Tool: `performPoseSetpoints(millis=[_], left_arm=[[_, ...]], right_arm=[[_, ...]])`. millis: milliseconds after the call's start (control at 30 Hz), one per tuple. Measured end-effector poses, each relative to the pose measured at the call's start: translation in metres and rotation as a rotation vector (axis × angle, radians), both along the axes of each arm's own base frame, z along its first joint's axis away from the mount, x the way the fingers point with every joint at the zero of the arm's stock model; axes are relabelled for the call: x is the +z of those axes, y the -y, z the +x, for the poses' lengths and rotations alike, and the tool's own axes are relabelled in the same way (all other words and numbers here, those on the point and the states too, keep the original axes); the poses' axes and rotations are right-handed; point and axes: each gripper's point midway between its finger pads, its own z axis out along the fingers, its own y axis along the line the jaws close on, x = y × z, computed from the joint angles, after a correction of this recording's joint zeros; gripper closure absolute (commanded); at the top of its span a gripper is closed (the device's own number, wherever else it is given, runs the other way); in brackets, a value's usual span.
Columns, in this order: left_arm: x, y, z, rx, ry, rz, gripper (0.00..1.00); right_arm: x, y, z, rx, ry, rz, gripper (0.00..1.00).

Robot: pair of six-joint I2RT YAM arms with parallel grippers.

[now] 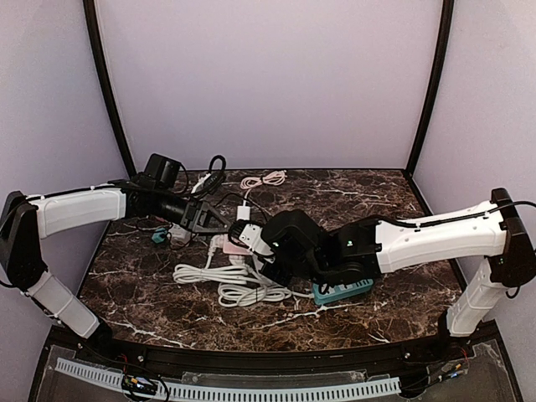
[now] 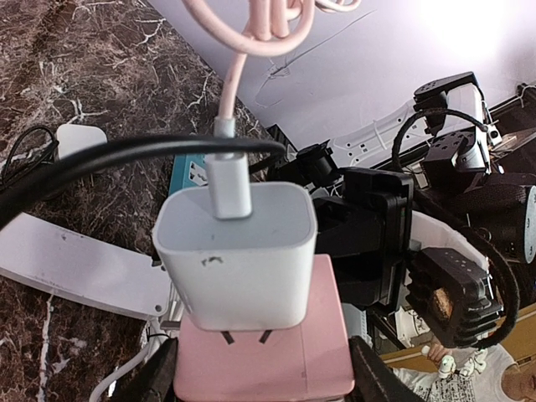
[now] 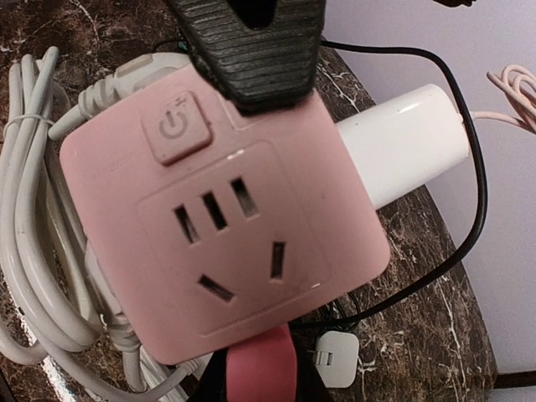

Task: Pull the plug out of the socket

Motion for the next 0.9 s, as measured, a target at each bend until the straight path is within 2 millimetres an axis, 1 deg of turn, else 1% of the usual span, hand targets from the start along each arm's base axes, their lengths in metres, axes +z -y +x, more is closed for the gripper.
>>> performPoseSetpoints(millis=[433, 900], left_arm=[[-0.001, -0.001, 0.001, 0.003, -0.008, 0.001, 0.92], [0.001, -0.002, -0.01, -0.033, -0.063, -0.012, 0.92]], right_arm=[[-0.002, -0.003, -0.005, 0.034, 0.015, -0.002, 1.0], [-0.004, -0.012, -0.029, 0.164, 0.107, -0.061, 1.0]])
